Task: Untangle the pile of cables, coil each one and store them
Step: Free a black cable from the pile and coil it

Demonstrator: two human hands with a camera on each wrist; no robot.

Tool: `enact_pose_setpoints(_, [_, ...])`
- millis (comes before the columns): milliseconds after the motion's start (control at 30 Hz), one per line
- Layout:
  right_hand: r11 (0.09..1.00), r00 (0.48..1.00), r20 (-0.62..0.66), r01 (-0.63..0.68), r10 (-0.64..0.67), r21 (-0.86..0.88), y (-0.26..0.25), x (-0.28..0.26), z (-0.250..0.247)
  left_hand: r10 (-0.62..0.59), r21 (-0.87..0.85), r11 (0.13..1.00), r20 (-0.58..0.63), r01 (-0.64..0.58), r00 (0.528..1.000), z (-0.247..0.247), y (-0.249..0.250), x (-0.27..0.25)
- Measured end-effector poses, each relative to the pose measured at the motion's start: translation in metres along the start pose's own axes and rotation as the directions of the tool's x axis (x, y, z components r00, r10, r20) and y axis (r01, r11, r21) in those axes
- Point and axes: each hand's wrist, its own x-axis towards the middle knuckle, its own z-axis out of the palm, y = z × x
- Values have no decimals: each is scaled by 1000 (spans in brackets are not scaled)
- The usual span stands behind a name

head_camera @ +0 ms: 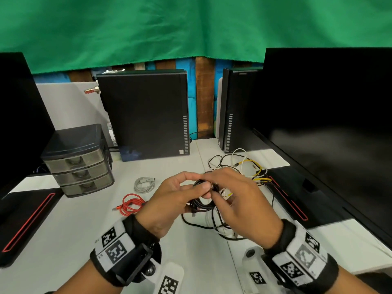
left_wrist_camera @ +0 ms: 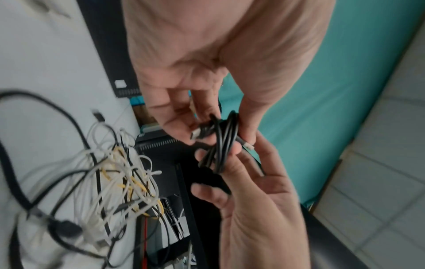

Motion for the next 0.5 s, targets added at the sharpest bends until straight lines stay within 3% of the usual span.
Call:
enact_pose_setpoints(67, [973, 992, 36, 124, -119, -197, 3, -3, -2, 12, 62, 998, 11, -13, 1000, -2, -1, -1])
enact_pose_setpoints(133, [963, 987, 59, 156, -146, -220, 2, -1, -8, 43, 65, 997, 19, -45, 999, -4, -3, -2])
enact_pose_setpoints(233, [988, 991, 80, 114, -105, -107, -4, -3, -12, 132, 46, 990, -42, -130, 990, -1, -1, -4])
enact_pose_setpoints(367, [988, 997, 30, 68, -65, -136, -14, -6, -1, 246, 89, 968, -184, -233, 952, 6, -4, -3])
enact_pose_setpoints(500, [981, 998, -32, 52, -59, -188, -15, -5, 2, 248, 95, 968, -221, -232, 943, 12, -9, -5])
